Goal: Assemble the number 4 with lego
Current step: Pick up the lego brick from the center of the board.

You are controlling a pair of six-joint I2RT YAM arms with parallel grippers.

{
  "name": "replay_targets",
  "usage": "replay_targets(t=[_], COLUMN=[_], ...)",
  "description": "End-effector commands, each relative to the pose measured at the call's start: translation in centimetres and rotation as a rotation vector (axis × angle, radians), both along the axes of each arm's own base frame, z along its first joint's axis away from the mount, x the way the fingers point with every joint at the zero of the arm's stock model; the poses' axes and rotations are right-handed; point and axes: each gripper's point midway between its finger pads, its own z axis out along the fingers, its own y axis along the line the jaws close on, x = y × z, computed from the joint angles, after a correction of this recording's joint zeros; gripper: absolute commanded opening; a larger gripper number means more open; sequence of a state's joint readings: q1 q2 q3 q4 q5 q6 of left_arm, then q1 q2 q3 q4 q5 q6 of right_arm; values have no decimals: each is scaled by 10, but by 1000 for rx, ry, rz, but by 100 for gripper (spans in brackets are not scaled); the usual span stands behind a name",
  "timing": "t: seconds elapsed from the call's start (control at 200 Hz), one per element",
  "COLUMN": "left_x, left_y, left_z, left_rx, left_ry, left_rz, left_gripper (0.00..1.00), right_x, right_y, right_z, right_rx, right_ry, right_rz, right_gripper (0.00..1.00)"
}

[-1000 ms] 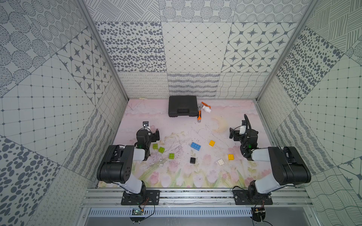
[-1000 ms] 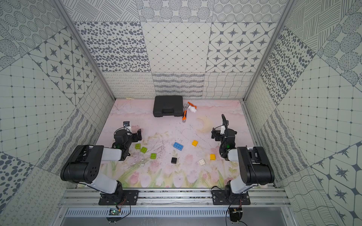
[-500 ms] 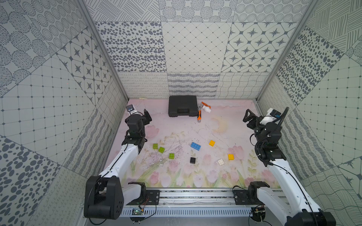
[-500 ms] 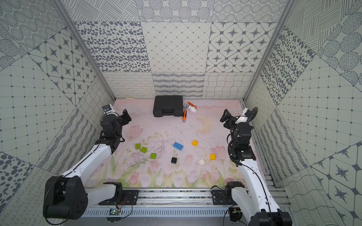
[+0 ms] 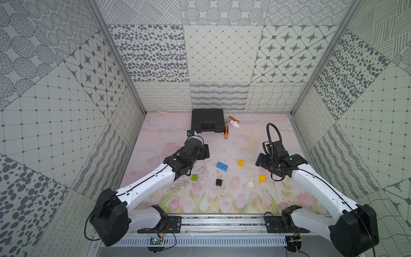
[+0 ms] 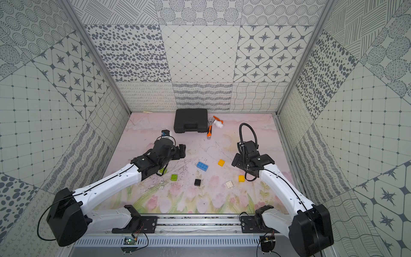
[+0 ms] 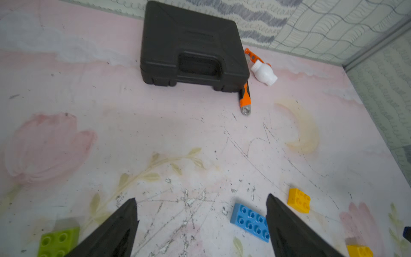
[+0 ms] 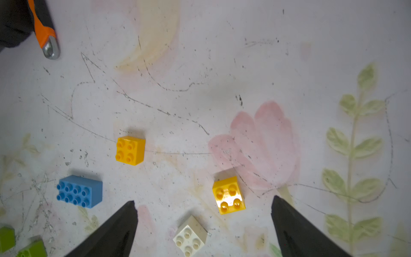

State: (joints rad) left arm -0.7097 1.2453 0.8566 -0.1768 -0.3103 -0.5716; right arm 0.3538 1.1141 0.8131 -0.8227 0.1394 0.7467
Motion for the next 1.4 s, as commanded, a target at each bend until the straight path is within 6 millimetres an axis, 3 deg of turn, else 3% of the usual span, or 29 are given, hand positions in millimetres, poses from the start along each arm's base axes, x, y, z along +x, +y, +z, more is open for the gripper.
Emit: replay_targets(t=[0.0,0.14,0.395,0.615,0.74,1.001,1.246,1.396], left_x=[-39,-50,-64,-70,-69,-68,-68,-67], left_y=[-37,-54,-58,-51,-50,-54,-51,-52], left_z=[-39,-58,-78,-87,-88,-92,-93,-95], left_rx=[-33,-71,-114,-124,-123,-119,-114,-111], left_ry=[196,290,372,393,392,406,399,402], left_rz=[-70,-112,-129,-98,-91,-95,-91,-91], left_gripper=[90,76,55,54,53,48,48,46], right_x=[-32,-41,-23,-17,-18,-13,-19,-18], right_y=[-12,-6,12,10,10,10,9,11], right_z=[-16,-39,-55,-76,-83,-83,-85,-85], right_rx=[-51,-47,-14,-58,-68,-81,-106,-109], right_ry=[105,190,189,235,233,229,244,246], right_rz=[-5,40,133,152,167,173,177,184], right_gripper=[92,73,67,57,57,50,53,45])
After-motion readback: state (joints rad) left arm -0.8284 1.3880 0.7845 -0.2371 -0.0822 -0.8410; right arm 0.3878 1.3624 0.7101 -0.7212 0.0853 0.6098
